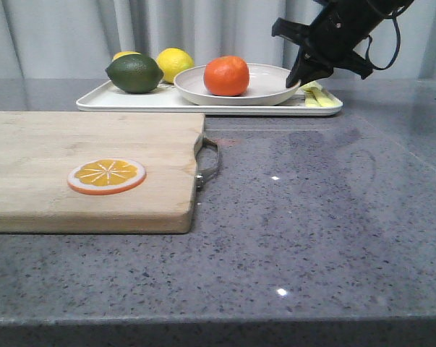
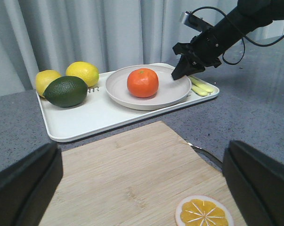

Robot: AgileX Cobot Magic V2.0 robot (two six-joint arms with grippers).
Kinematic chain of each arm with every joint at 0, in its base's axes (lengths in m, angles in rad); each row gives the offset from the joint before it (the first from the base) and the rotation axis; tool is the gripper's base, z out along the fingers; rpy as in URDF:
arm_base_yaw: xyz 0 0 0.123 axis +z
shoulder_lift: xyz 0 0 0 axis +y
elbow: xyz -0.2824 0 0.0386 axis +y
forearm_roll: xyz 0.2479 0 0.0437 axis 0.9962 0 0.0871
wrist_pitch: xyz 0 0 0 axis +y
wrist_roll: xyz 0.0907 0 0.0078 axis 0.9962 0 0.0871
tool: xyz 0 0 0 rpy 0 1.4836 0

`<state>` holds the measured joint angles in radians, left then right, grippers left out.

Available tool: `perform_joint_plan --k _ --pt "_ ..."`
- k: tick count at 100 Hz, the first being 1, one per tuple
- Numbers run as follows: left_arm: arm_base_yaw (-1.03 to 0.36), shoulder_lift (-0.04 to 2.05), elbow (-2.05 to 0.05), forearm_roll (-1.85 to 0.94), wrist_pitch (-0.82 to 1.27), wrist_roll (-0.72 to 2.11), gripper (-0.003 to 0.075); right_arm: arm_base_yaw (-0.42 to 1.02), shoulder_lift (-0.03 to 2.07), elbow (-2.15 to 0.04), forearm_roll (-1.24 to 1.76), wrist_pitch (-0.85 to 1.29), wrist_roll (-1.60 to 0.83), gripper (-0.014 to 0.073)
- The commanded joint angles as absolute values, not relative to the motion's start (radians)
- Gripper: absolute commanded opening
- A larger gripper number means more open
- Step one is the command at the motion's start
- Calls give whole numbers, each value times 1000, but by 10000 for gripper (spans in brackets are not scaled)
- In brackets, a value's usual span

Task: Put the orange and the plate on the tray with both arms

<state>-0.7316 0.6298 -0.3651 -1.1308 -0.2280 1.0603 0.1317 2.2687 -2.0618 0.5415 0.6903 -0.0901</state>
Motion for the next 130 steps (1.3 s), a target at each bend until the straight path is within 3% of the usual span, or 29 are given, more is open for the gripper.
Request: perform_joint_plan --k 1,26,34,93,109,130 --pt "-738 626 -391 -1125 -263 1052 652 131 2203 -2097 569 629 -99 146" --pt "-738 626 -391 -1125 -263 1052 652 130 2198 -2121 566 633 -99 411" --pt "-738 626 -391 -1125 -263 1052 652 128 2180 -2140 548 642 -100 460" --pt "-738 626 -391 -1125 -263 1052 652 124 1744 -2106 525 738 -399 454" --pt "-738 626 -391 -1125 -263 1052 652 124 1568 -1952 488 719 -413 454" --pt "-738 626 -391 -1125 -262 1052 652 124 1245 -1551 484 548 -487 454"
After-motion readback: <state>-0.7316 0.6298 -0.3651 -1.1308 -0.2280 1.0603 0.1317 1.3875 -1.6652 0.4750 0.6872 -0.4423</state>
